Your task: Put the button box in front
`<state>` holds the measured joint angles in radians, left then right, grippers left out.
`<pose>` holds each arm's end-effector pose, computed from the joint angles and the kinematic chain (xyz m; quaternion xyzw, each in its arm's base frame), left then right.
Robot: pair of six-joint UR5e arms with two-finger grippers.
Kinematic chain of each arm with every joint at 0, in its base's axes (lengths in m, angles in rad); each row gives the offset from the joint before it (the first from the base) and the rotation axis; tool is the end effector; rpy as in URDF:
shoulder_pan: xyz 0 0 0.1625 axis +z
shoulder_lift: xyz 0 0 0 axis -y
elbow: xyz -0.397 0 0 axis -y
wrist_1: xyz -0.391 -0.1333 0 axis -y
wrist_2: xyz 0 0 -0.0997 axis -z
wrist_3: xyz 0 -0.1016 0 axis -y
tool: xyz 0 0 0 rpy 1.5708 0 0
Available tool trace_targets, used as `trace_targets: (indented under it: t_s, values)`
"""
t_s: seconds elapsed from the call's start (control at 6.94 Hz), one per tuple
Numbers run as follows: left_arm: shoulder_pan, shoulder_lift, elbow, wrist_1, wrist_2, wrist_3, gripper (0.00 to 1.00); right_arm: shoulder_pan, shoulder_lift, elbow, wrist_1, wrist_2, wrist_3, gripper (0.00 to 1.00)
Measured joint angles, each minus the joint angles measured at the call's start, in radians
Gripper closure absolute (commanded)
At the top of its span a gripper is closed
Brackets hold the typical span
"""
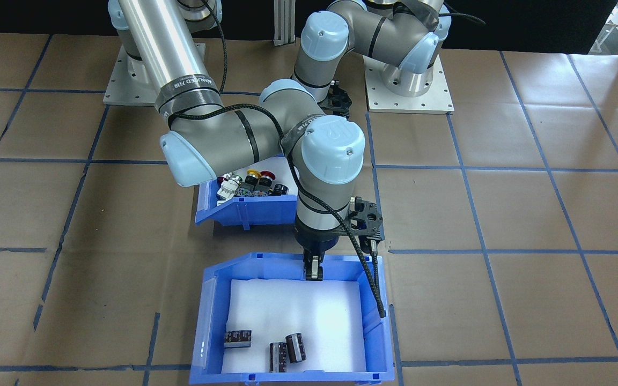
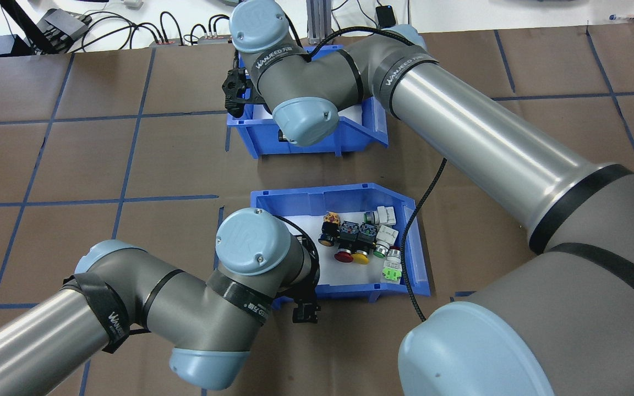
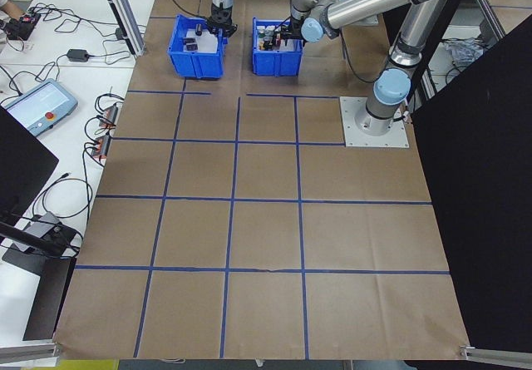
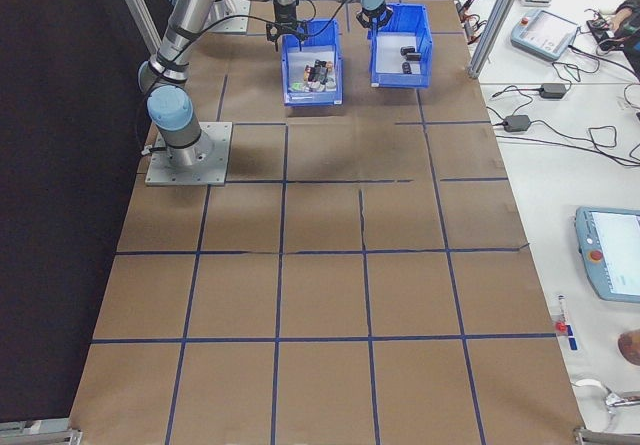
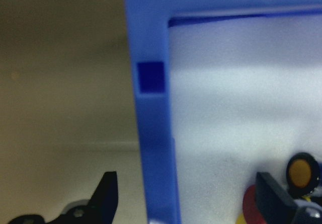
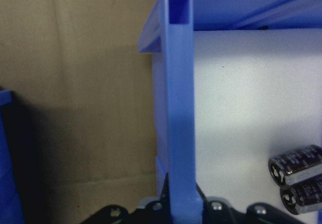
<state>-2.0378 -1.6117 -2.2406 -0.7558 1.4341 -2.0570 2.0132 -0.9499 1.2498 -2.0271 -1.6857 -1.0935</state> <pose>-0.3215 -0.3108 0.2144 0.7087 -0.7002 -0.0492 0.0703 0.4176 -0.5974 0.2857 0.6882 -0.7191 0.0556 0.0792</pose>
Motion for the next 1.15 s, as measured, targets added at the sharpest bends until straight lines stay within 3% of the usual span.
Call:
trace_targets:
  t_s: [0.14, 0.72, 1.15]
  values:
    - [-0.005, 0.0, 0.0, 0.008, -0.001, -0.003, 1.0, -0.054, -0.031, 0.009, 0.01, -0.003, -0.046, 1.0]
    - [0.021, 0.029, 0.005, 0.152, 0.009, 0.103, 1.0, -0.332, -0.165, 0.069, 0.089, 0.002, -0.307, 1.0]
    - [0.282, 0.068, 0.032, 0.068, -0.004, 0.419, 1.0, -0.543, -0.321, 0.212, 0.096, 0.022, -0.537, 1.0]
